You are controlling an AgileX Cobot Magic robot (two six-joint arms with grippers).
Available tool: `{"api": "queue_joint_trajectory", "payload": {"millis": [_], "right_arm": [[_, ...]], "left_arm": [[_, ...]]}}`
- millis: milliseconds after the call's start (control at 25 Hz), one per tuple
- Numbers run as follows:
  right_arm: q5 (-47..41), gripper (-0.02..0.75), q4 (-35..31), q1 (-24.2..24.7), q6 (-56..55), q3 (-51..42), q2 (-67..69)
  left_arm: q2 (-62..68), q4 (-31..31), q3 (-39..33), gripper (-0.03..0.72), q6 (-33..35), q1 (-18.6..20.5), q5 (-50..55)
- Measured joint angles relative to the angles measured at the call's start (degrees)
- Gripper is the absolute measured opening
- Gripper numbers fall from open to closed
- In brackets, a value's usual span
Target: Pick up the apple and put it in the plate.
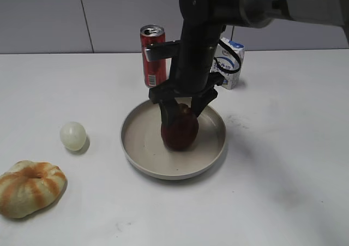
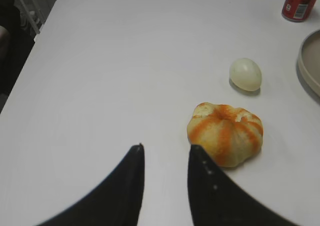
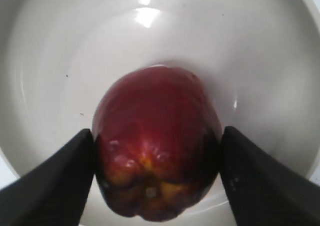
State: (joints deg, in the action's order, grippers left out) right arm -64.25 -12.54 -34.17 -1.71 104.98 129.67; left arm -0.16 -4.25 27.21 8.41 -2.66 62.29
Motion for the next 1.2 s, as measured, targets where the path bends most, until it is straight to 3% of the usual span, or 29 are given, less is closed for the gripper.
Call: {"api": "queue_joint_trajectory", "payload": {"millis": [120,400,640,920,1200], "right_arm": [[-2.74,0.643,0.00,0.00,0.06,0.79,0.00],[-4.70,0.637,0.16,2.04,0.06,8.21,-1.18],[-4.83,0.631,6.78,11.80,0.06,8.07,-7.20],[-4.78,0.596,6.50,27.77,0.21,-3.98,-18.02],[-4.67,0.591,8.20,30.61,2.92,-25.35,-34.18]], "left_arm": [[0.00,0.00,0.00,0.236,0.00,0.00,0.00],[0.00,0.00,0.00,0.236,0.00,0.00,0.00],[0.00,0.00,0.00,0.236,0.00,0.00,0.00],[0.00,0.00,0.00,0.236,0.00,0.00,0.00],[0.00,0.00,0.00,0.236,0.00,0.00,0.00]]}}
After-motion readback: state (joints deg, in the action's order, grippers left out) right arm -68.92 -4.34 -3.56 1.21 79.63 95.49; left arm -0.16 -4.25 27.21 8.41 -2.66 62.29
